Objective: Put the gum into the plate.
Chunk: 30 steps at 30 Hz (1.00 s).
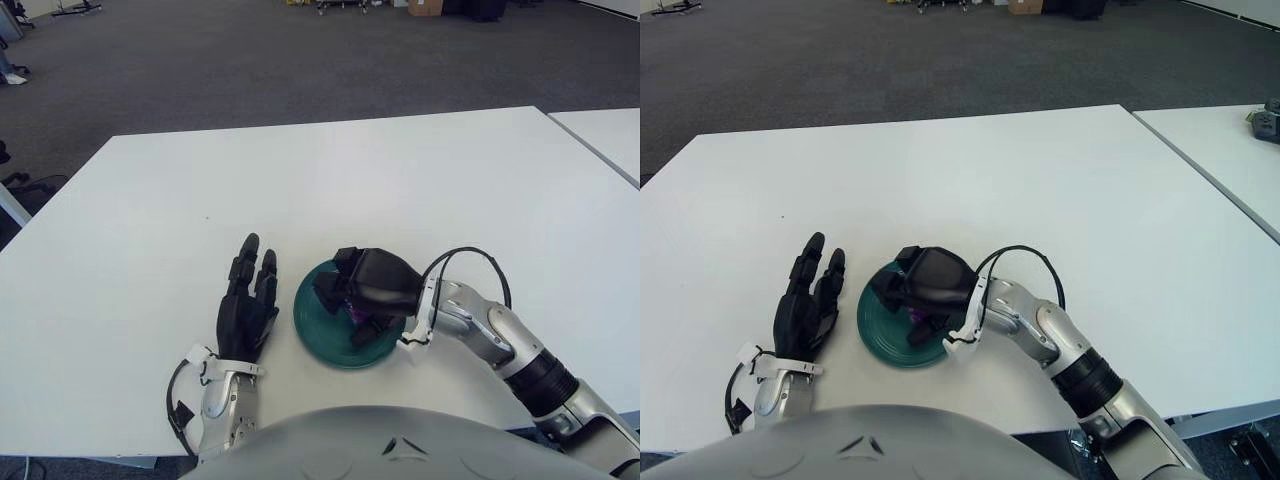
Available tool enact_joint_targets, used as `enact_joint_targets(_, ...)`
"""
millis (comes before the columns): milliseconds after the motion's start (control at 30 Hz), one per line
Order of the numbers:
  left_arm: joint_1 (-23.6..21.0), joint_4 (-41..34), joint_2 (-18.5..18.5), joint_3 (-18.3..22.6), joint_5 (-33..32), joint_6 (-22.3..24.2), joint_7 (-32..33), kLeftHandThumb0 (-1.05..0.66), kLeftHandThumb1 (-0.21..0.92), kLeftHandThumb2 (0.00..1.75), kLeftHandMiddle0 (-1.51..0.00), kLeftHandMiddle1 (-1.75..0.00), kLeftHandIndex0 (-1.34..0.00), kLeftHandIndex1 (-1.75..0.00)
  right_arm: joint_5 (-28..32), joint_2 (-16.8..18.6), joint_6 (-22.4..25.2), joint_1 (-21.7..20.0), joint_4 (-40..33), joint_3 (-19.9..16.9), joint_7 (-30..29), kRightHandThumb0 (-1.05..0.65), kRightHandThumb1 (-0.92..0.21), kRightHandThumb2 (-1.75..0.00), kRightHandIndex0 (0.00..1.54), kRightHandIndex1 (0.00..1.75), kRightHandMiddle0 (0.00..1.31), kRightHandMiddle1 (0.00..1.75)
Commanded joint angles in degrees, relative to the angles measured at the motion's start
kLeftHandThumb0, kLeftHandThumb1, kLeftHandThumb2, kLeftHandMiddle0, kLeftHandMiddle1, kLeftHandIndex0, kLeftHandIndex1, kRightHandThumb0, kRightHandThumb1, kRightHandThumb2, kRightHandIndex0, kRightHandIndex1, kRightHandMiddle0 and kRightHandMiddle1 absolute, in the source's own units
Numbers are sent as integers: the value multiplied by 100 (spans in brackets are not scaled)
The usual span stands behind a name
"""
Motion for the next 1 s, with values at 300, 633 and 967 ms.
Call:
enact_joint_targets(300,66,202,-276,24,-45,231,186,-67,92,37,-11,-2,0,-33,87,-324,-305,-294,-122,-8,311,-74,-90,-70,35,169,9,123)
enact_joint_targets(633,-2,269,-231,129,-454,393,-102,-62,92,43,-10,0,0,-28,466,-596,-479,-439,-270,-59,852,-99,-92,-88,29,52,0,58)
enact_joint_targets(967,-27,256,-225,180,-653,555,-234,-67,92,43,-8,0,0,-25,754,-692,-384,-536,-416,-111,1413,-104,-92,-94,24,4,0,40)
